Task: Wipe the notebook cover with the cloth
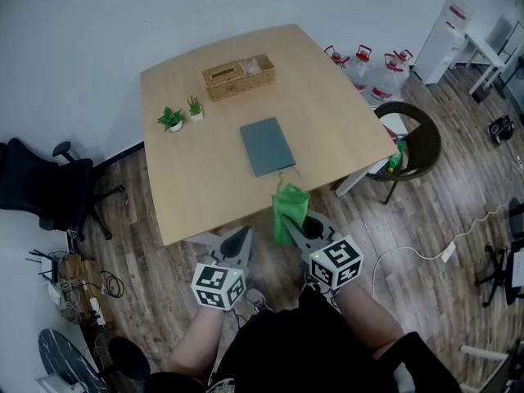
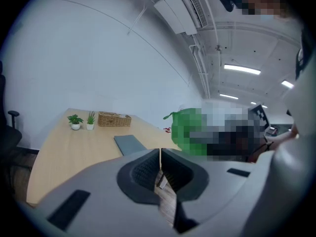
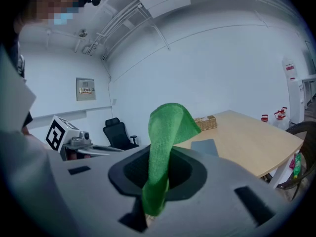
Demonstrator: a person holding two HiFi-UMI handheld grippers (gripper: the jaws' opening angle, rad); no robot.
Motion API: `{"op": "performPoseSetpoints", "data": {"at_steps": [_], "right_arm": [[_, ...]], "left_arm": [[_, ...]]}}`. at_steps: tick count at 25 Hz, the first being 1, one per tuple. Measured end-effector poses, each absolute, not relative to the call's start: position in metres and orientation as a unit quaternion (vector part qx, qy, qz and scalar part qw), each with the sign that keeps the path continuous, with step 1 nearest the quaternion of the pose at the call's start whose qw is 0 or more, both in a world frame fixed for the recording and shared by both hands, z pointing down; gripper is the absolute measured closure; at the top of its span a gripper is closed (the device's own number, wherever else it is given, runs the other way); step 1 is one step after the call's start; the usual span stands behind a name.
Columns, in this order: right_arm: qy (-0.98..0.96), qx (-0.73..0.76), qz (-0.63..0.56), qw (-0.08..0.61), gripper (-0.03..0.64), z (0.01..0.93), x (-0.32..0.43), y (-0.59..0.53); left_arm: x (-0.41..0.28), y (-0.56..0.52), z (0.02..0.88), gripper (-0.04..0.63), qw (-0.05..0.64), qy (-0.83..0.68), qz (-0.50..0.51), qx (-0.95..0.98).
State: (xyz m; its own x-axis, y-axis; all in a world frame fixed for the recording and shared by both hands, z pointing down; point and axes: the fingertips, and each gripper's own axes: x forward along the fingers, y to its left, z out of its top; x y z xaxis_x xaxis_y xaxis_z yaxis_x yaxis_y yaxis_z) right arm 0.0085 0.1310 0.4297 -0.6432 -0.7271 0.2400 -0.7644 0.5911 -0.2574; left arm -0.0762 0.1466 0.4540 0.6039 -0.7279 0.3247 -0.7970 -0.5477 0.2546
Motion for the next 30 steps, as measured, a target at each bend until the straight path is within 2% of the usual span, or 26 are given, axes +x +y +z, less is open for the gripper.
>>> {"op": "performPoseSetpoints", "data": {"at_steps": [21,30], "right_arm": [[-0.919,0.347,0.179,0.048,0.552,0.433,0.124,0.063],[-0.917,0.349,0.188,0.05,0.552,0.439,0.14,0.045]], "left_arm": [[0.043,0.089,0.452,0.583,0.184,-0.501,0.092,0.841],[0.049,0.069,0.453,0.583,0.186,-0.519,0.089,0.829]]}}
